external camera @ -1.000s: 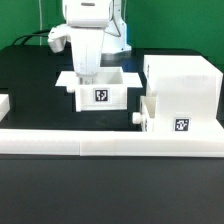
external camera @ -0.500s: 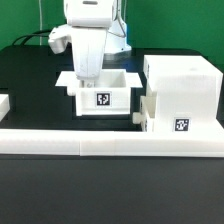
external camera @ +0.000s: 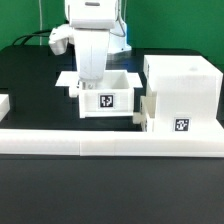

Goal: Assemble drawer

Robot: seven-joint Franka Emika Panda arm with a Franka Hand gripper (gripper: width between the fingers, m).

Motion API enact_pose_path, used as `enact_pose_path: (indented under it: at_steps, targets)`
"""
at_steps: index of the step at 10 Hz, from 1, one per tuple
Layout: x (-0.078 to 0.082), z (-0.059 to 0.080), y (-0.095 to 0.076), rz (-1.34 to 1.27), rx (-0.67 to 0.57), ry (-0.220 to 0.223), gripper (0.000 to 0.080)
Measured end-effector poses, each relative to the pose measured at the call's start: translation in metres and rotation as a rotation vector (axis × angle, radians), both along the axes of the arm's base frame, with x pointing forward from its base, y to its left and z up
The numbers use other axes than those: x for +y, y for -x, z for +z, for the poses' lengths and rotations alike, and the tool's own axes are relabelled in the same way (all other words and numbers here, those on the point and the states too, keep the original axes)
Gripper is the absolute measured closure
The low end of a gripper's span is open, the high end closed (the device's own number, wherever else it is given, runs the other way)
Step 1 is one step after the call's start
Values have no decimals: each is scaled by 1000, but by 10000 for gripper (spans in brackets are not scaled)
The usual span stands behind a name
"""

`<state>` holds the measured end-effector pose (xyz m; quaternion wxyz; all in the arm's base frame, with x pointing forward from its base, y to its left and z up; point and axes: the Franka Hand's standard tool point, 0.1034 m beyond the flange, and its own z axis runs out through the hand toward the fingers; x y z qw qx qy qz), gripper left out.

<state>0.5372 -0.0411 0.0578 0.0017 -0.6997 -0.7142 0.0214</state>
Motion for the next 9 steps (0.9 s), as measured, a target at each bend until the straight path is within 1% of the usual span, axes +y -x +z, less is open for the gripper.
enact_pose_path:
  at_steps: [1,2,3,6,8,9]
  targets:
    - [4,4,-10,-7,-5,1,755]
    - [12,5,-17,-32,-15,-1,755]
    - [15,5,-18,-35,-17,-1,755]
    - [13,3,-17,-39,-14,-2,755]
    - [22,0,-9,-22,-8,-4,755]
    - [25,-1,-8,-15,-6,-4,755]
